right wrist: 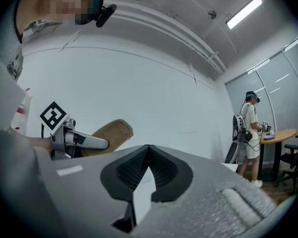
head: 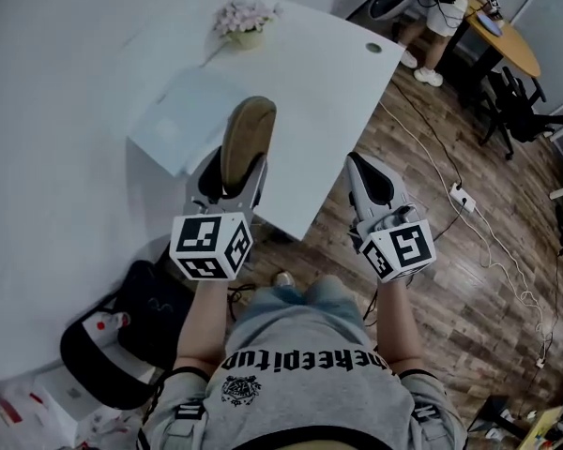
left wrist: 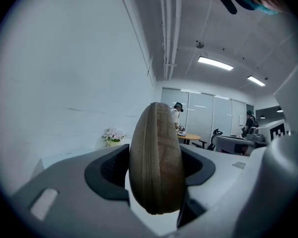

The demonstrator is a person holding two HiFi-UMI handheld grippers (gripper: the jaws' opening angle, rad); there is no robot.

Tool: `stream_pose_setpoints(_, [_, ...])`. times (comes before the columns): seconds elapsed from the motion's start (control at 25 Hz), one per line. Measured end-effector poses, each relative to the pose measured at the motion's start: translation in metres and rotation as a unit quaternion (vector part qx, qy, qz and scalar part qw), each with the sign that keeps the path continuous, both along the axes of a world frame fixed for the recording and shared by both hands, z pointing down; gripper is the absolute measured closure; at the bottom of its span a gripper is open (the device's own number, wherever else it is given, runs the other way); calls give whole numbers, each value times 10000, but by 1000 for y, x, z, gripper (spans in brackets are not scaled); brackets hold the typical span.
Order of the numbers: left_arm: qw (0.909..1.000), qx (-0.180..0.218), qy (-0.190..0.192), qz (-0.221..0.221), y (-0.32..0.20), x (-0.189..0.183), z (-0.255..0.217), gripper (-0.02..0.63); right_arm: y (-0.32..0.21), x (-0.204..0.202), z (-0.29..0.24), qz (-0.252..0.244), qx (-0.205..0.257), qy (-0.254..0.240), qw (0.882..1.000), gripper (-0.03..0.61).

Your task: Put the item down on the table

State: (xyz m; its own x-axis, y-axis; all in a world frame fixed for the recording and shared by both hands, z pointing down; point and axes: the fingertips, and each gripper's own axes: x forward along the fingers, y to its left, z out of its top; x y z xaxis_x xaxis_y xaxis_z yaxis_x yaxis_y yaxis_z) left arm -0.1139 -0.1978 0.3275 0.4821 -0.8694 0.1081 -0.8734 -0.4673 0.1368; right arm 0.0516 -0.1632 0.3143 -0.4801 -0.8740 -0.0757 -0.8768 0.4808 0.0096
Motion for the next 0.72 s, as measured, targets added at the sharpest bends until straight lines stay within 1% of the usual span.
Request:
stream_pose_setpoints(0.28, [9995,58,-97,301,-18,5,14,319,-16,-4,10,91,-84,240,9996,578])
stream_pose_setpoints(0.52, [9979,242,-292,525,-28,16,19,319,-26,-4,15,-108,-103,146,9998,578])
stream_pose_setpoints(0.72, [9959,420,-456,658,-37,22,22,319,-42,-4,24,-227,-210,51,9995,578])
